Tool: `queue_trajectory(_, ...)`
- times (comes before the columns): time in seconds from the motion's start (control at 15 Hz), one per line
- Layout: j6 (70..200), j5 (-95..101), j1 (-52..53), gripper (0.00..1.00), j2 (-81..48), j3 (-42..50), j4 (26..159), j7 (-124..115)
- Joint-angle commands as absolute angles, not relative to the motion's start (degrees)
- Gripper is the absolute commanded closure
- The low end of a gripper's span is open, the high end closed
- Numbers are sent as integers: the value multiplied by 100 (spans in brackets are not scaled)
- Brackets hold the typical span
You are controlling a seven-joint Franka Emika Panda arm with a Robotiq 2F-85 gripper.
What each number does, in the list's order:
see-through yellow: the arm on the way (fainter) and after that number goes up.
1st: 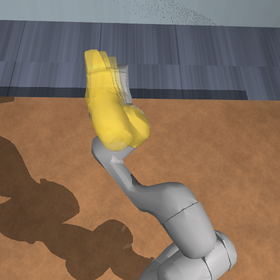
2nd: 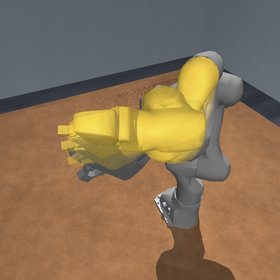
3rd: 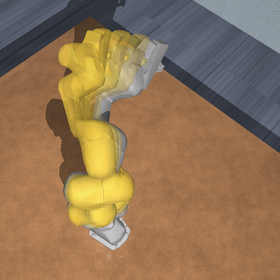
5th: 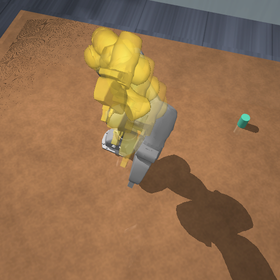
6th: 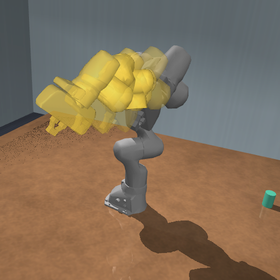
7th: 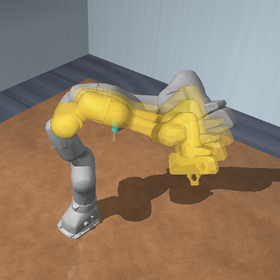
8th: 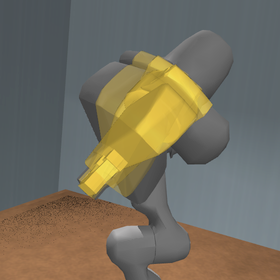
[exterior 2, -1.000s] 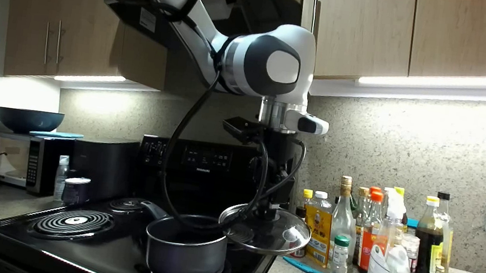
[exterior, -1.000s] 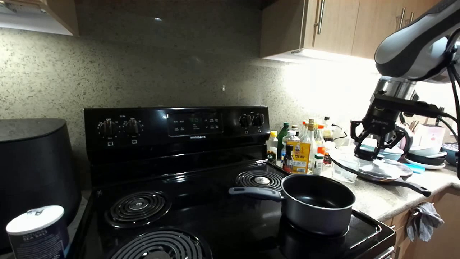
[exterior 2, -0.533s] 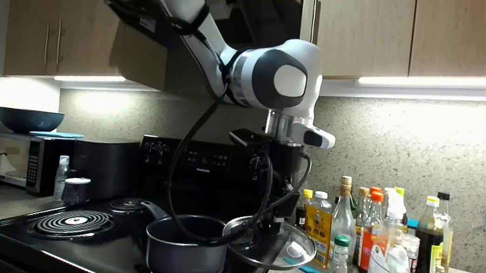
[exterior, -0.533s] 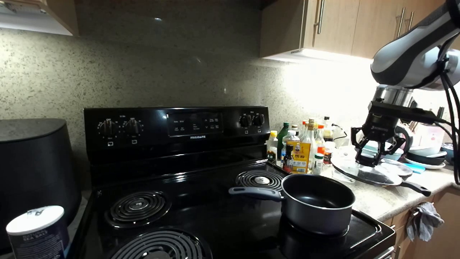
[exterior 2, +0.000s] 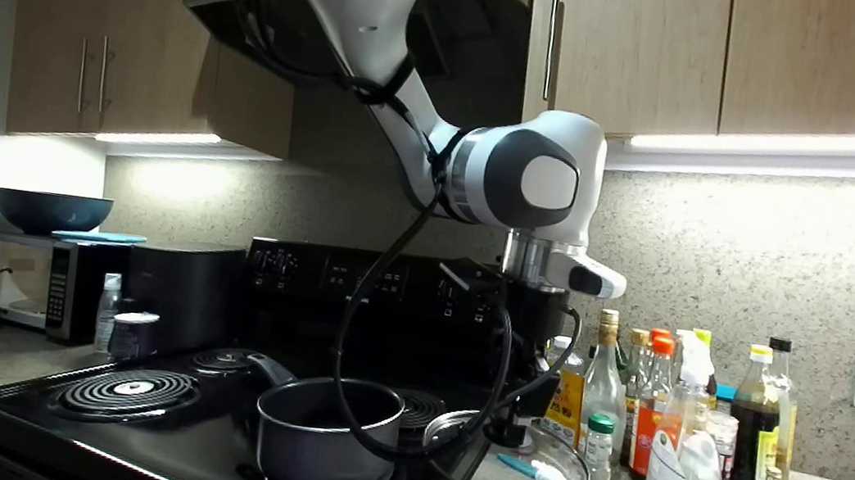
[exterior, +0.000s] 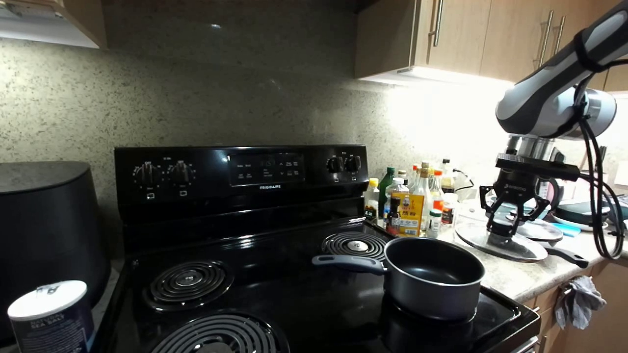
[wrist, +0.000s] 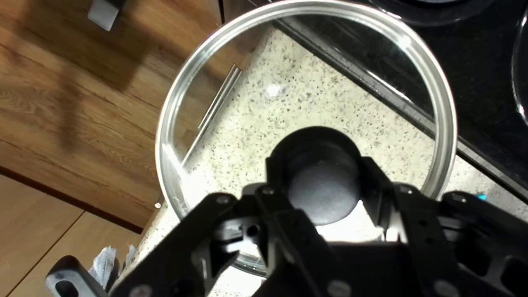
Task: Remove the lid from the pot
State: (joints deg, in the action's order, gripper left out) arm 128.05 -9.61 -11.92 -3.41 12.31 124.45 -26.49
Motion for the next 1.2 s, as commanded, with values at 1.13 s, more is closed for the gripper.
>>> queue_trajectory(1.13, 12489, -986, -1124, 52, -2008, 1336, 11053, -3624)
